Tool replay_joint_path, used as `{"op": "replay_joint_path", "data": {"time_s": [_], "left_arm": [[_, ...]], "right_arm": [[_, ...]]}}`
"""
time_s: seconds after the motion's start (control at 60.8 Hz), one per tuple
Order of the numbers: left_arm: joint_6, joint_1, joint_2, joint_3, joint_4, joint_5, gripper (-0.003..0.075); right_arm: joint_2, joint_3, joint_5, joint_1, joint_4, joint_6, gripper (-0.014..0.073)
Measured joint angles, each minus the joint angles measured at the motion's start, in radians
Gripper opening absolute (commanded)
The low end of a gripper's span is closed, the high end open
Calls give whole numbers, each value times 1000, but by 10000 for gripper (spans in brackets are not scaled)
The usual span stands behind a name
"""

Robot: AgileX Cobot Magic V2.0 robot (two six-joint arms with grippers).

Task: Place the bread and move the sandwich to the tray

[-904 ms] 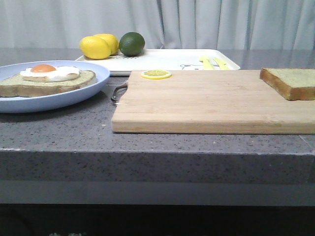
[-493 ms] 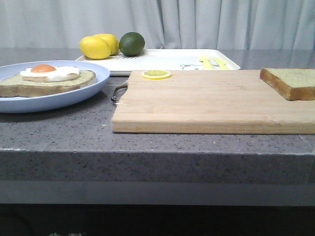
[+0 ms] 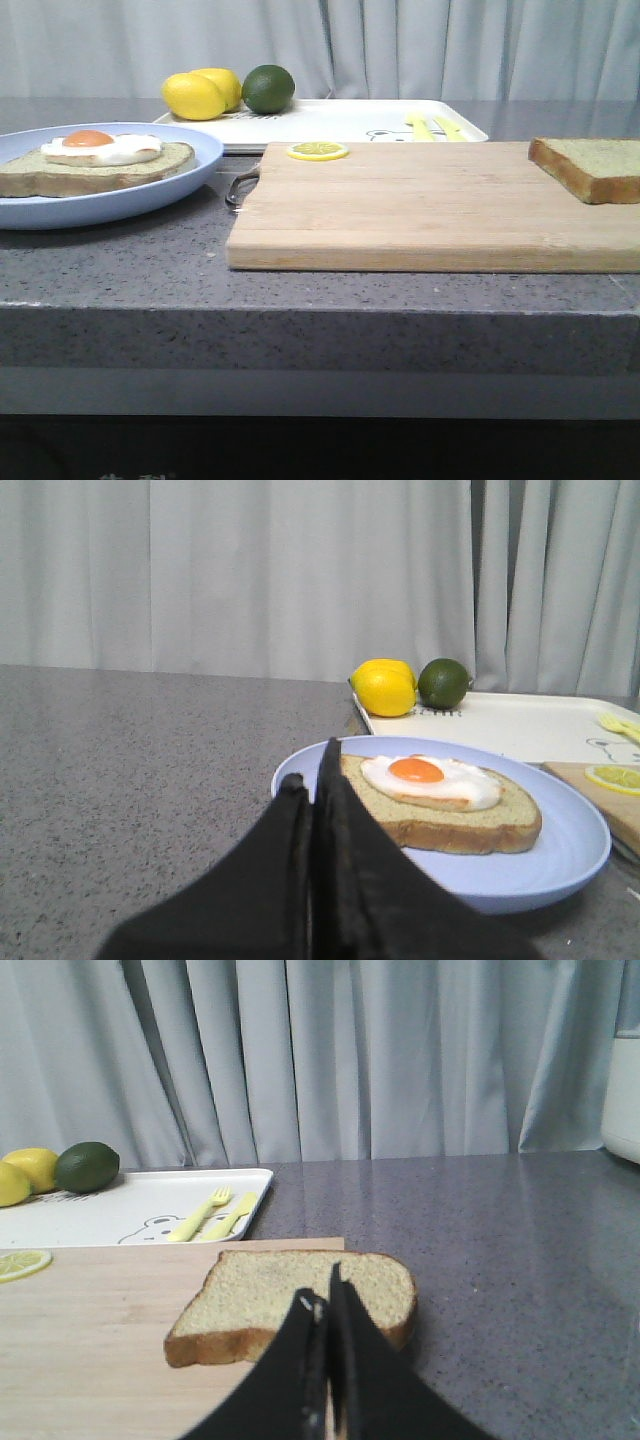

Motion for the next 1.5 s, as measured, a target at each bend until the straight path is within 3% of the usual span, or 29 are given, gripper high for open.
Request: {"op": "replay_joint_path", "data": {"time_s": [0.23,0.542,1.036,1.134,1.233,1.315,1.364,1.43,1.496], "left_arm": [[0,0,4,-253,-14,100,-20],[0,0,207,-603,-16,509,-20],[0,0,379,-633,-16,568,-20],[0,0,392,-633,-16,568,-18],[0,0,405,-633,-16,568,49],[0,0,414,-633,-16,572,177],[0,0,418,-633,-16,573,299],[0,0,418,-633,-16,573,425],[0,0,418,-633,-16,573,492]], "right_arm": [[18,-283,254,0,0,0,-68],[269,-602,567,0,0,0,-68],[521,-632,709,0,6,0,-60],[547,-632,717,0,6,0,48],[569,-632,719,0,6,0,271],[582,-632,721,0,8,0,456],[586,-632,721,0,8,0,552],[590,-632,721,0,8,0,608],[591,-632,719,0,8,0,615]]}}
